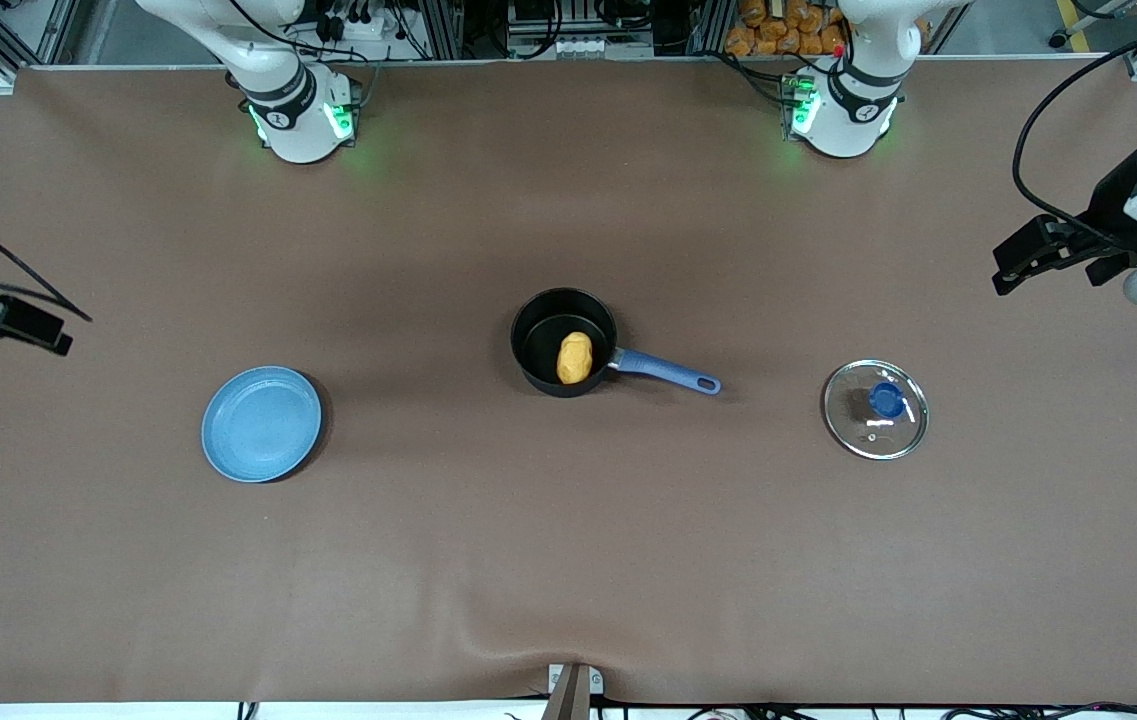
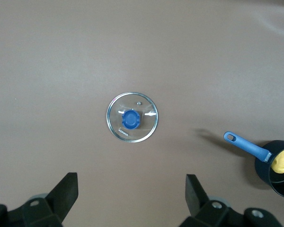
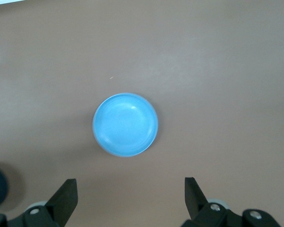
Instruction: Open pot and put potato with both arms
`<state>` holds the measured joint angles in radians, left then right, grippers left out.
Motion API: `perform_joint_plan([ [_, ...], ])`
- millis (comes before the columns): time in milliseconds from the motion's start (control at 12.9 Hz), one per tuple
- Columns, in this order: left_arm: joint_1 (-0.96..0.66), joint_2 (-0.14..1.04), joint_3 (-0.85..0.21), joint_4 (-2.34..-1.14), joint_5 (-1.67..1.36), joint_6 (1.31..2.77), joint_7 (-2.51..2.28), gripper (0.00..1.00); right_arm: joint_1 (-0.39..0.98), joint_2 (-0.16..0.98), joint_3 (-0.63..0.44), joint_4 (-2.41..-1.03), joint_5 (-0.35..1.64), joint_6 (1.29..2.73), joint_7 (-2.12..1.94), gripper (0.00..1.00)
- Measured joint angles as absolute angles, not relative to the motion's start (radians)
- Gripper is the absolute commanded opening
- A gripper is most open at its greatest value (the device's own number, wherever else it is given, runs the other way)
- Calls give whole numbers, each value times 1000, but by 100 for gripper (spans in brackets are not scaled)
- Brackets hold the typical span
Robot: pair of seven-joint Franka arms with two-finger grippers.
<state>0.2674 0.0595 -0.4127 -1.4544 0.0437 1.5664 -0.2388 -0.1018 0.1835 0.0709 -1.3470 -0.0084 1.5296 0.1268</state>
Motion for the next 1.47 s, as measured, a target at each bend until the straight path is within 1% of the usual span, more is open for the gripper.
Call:
perform_joint_plan([
  [310,270,59,-405,-1454,44,1566,-236,100,-102,163,73,-1348,4,1488,127,100],
  [465,259,52,-381,-1454,44,1563,-202,100,-102,163,75,-1352,10,1479,127,100],
  [542,224,45,-335,-1457,44,1554,-171,100,-102,163,75,-1352,14,1479,127,100],
  [697,96,28,-170,-1471,41,1535,-117,100,-102,163,77,-1352,14,1479,127,100],
  [774,57,17,-121,-1484,35,1525,-106,100,-102,163,78,-1352,14,1479,128,100],
  [1084,-63,-47,-6,-1570,31,1515,-105,100,-103,163,76,-1351,14,1479,128,100],
  [1471,-112,-107,44,-1635,0,1514,-93,100,-103,163,81,-1351,14,1479,128,100],
])
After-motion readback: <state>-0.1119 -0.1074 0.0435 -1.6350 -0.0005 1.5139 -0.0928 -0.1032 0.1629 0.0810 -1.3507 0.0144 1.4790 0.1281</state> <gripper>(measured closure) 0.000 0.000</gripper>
